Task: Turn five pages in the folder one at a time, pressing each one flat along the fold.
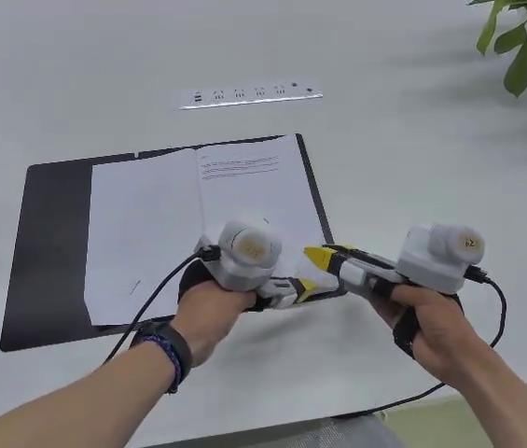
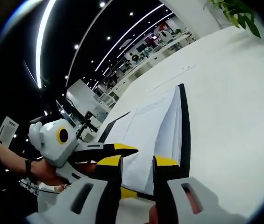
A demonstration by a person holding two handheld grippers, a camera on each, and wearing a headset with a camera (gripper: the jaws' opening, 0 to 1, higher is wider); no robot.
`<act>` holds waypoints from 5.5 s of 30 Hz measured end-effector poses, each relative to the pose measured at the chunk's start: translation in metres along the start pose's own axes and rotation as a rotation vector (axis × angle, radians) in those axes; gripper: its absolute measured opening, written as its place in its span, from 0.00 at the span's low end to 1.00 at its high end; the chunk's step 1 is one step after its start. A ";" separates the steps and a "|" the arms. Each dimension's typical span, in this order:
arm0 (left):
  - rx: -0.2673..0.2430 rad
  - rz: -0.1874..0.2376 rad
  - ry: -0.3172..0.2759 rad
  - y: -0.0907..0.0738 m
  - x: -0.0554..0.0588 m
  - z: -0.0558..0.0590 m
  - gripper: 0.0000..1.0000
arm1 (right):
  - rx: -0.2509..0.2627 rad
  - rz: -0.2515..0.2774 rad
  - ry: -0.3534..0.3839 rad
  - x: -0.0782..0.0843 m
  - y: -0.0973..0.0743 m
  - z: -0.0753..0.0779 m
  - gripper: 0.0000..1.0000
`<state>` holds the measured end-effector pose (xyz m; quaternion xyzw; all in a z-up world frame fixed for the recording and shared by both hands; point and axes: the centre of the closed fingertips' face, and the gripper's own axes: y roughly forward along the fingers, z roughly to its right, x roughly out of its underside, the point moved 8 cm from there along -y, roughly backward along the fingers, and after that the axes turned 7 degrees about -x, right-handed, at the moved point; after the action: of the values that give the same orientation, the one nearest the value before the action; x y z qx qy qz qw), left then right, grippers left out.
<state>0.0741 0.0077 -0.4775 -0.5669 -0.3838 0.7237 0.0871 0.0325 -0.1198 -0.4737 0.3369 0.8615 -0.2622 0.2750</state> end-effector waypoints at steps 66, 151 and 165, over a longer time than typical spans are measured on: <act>-0.335 0.146 -0.200 -0.206 0.075 -0.108 0.67 | -0.174 0.091 0.005 -0.007 0.101 -0.127 0.00; -0.422 0.138 -0.289 -0.258 0.114 -0.126 0.71 | -0.211 -0.254 0.112 0.101 0.233 -0.147 0.00; -0.426 0.146 -0.300 -0.262 0.115 -0.127 0.71 | -0.180 -0.325 0.128 0.120 0.241 -0.140 0.15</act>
<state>0.0666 0.3113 -0.4009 -0.4852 -0.4939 0.7070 -0.1444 0.0905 0.1750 -0.5166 0.1837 0.9402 -0.2030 0.2027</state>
